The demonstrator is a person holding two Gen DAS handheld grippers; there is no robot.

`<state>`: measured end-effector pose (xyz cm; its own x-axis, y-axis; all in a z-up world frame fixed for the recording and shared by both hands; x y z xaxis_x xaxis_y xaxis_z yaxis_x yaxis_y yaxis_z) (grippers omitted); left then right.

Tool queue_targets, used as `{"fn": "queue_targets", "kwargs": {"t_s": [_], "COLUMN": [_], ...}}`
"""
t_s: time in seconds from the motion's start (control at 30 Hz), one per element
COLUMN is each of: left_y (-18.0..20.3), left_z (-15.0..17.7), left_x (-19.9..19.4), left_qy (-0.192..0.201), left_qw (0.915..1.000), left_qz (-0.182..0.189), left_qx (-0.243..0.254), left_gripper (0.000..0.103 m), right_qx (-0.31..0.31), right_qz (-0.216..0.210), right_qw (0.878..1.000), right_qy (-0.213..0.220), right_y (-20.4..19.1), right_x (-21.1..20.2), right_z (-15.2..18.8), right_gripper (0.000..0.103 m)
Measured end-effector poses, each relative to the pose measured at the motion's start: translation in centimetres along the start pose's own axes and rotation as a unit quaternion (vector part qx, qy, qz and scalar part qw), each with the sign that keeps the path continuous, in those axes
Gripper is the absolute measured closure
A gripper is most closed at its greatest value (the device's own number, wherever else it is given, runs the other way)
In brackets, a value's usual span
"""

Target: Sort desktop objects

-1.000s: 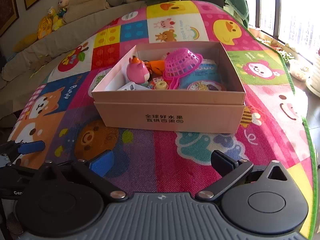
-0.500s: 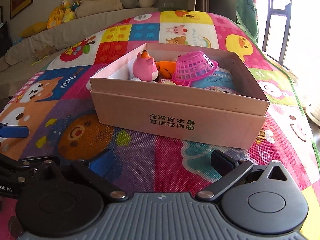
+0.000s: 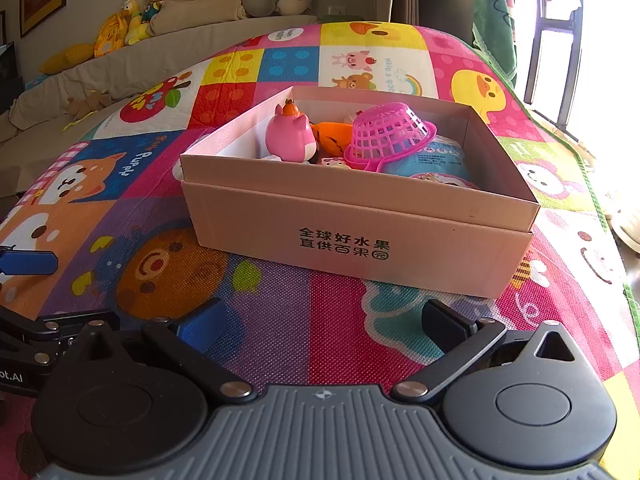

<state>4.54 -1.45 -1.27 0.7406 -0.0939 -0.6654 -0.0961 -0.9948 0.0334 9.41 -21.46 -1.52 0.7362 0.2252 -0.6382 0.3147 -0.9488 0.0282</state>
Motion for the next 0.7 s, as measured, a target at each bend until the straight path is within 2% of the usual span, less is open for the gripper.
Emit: {"fn": "queue_targets", "kwargs": {"t_s": [0.7], "left_y": [0.09], "left_z": [-0.12], "left_x": [0.17], "left_qy": [-0.002], "left_qw": [1.0], "left_qz": [0.0], "left_qx": [0.0], "left_gripper": [0.0], "right_qx": [0.002], "right_qz": [-0.001], "right_qw": [1.0], "right_qy": [0.001], "right_y": [0.12], "right_x": [0.05], "right_z": [-0.02], "right_gripper": [0.0]}}
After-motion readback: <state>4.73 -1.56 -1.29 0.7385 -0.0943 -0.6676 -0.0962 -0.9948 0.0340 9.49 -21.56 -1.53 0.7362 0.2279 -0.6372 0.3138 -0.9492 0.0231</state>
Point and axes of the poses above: each gripper's, at about its wrist camera, not at the fingertips, and x roughly the way its jaws point, y to its right, z to its underside, the point moved 2 cm from there along x, roughly the way its jaws point, and after that the axes turned 3 degrees about z, right-handed, at the moved point
